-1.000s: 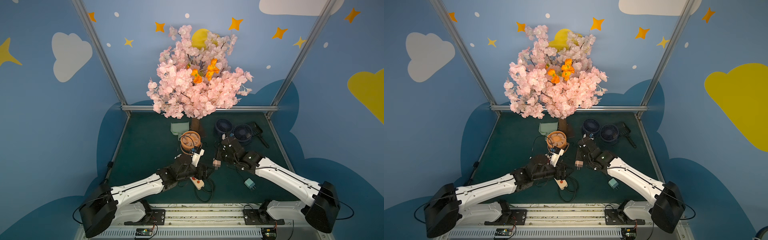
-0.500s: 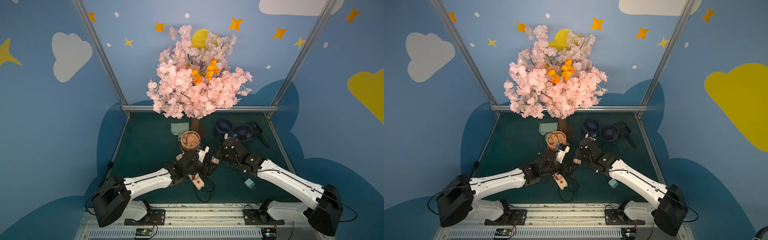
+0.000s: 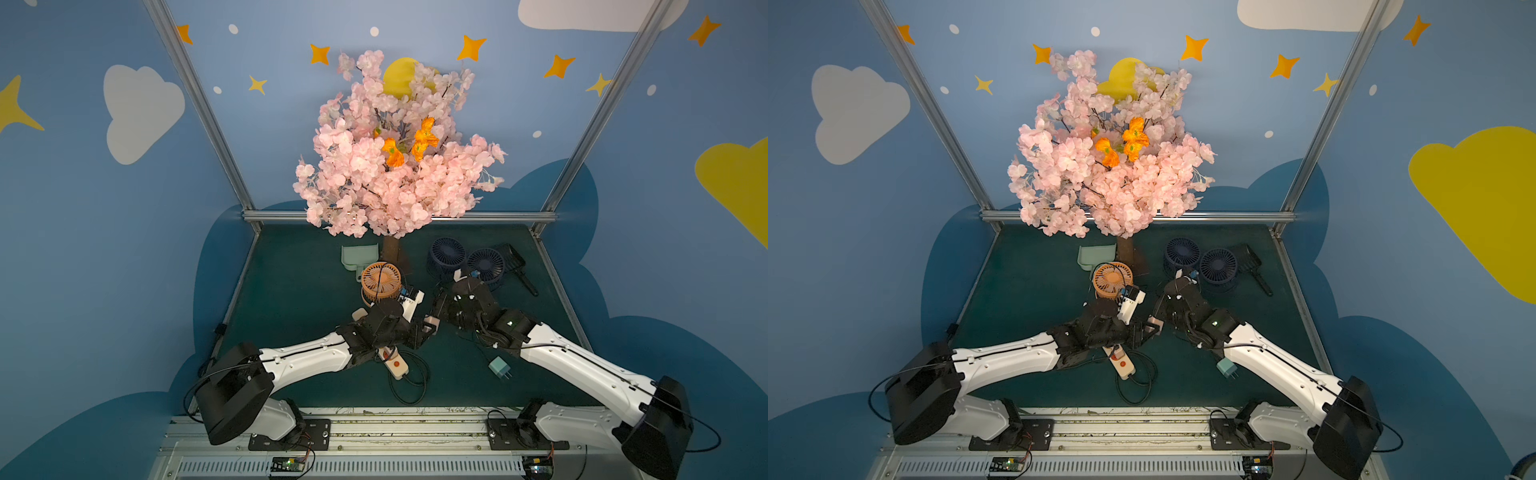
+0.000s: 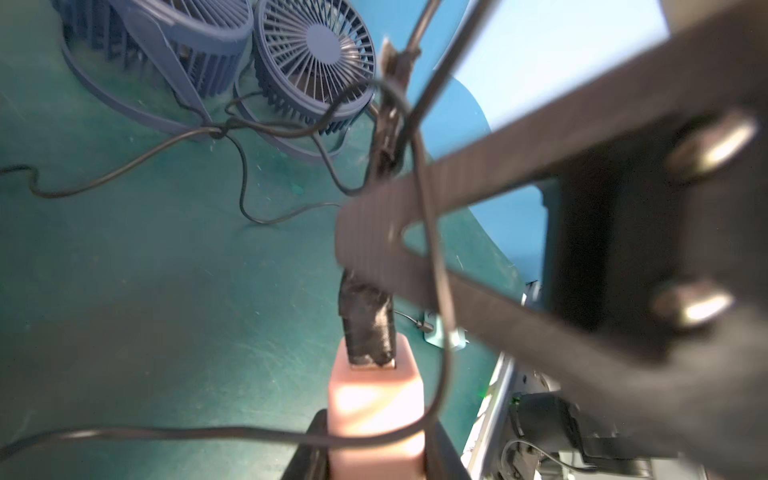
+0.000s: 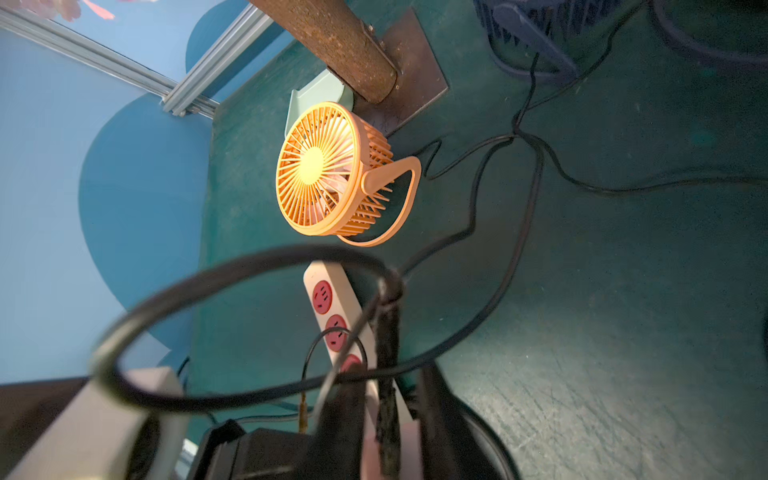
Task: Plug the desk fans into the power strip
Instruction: Pick up the plug from the center of the board.
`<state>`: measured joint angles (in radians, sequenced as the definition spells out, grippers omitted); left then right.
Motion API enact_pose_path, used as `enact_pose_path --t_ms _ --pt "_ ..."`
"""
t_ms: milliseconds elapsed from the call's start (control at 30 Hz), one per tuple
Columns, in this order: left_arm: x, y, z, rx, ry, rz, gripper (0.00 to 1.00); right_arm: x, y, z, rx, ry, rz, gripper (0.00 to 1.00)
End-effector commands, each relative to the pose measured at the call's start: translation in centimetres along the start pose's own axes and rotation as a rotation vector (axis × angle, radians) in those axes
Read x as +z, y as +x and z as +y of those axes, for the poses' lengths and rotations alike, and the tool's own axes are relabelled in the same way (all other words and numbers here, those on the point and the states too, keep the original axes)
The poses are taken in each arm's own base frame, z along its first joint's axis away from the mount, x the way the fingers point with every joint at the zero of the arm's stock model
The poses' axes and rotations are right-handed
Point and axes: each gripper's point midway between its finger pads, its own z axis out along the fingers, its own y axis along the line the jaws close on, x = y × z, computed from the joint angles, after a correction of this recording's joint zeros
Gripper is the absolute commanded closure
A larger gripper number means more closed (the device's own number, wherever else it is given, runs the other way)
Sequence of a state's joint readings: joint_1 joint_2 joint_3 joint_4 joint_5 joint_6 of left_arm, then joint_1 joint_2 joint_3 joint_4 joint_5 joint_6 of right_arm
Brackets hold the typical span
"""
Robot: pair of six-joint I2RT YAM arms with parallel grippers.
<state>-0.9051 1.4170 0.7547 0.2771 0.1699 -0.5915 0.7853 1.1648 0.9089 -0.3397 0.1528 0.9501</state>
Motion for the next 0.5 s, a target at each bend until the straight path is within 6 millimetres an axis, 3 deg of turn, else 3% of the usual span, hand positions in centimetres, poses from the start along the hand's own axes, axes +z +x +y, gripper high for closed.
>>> enact_pose_path --t_ms 0,100,200,367,467 --pt "-1.6 1.4 -2.5 0.013 0.140 0.086 0.74 -1.1 -0.8 -0.8 -0.044 -0.058 0.014 0.34" --pt "-3.8 3.0 -4.3 0.014 0.273 0.180 0.73 -2.2 -0.5 -0.2 -0.153 -0.176 0.099 0.17" --pt "-6.4 3.1 -5.9 0.028 0.392 0.226 0.73 -4.3 0.4 1.4 -0.227 -0.341 0.217 0.10" --pt "-11.2 0.3 -7.1 0.063 0.554 0.183 0.72 -9.6 2.1 5.6 -0.307 -0.685 0.360 0.07" --pt "-13.3 -1.1 -7.6 0.087 0.614 0.173 0.71 -11.2 3.0 7.1 -0.332 -0.778 0.407 0.07"
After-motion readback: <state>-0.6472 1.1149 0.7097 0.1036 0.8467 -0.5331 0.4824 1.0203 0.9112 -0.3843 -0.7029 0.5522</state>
